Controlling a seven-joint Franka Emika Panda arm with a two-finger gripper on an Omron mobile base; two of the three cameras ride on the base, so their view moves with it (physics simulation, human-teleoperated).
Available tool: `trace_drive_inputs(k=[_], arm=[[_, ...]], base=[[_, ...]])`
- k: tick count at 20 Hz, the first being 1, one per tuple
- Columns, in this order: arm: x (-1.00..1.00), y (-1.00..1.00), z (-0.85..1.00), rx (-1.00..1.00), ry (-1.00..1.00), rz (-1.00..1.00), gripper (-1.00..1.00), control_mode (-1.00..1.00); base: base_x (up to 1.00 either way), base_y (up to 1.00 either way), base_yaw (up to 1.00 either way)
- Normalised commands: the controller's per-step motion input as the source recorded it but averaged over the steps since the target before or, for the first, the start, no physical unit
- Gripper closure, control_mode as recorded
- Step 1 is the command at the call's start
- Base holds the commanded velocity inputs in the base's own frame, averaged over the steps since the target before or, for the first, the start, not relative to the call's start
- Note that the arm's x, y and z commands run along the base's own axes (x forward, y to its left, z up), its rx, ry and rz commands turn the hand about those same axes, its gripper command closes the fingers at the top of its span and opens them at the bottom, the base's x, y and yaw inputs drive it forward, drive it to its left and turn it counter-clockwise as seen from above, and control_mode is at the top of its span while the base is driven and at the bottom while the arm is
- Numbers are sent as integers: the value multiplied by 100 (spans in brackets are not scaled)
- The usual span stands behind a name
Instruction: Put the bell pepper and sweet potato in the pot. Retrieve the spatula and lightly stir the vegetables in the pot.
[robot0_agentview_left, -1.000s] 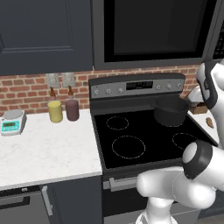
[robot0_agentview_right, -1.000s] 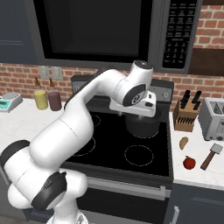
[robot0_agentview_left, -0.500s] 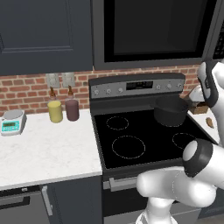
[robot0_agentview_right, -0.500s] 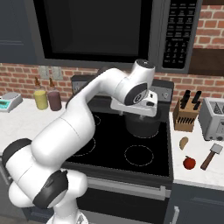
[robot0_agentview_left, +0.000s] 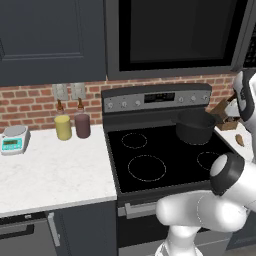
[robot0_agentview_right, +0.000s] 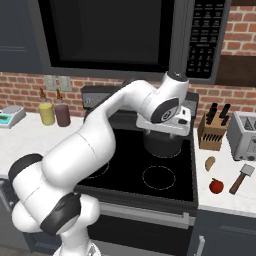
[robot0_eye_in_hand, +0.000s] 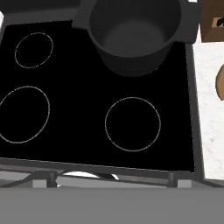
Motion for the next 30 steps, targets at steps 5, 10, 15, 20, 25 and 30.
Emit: trace_drive_inputs(k=[5,10,15,20,25,30], arm=[[-1,-57,-5,0,0,0,-100,-100],[0,-27,-6,0,0,0,-100,100],[0,0,0,0,0,0,-100,100],[0,0,0,0,0,0,-100,100],[0,0,0,0,0,0,-100,100],[0,0,0,0,0,0,-100,100]], base=[[0,0,0],[0,-19,0],[7,-65,-2],[21,-97,-1],[26,-70,0],[53,1,0]])
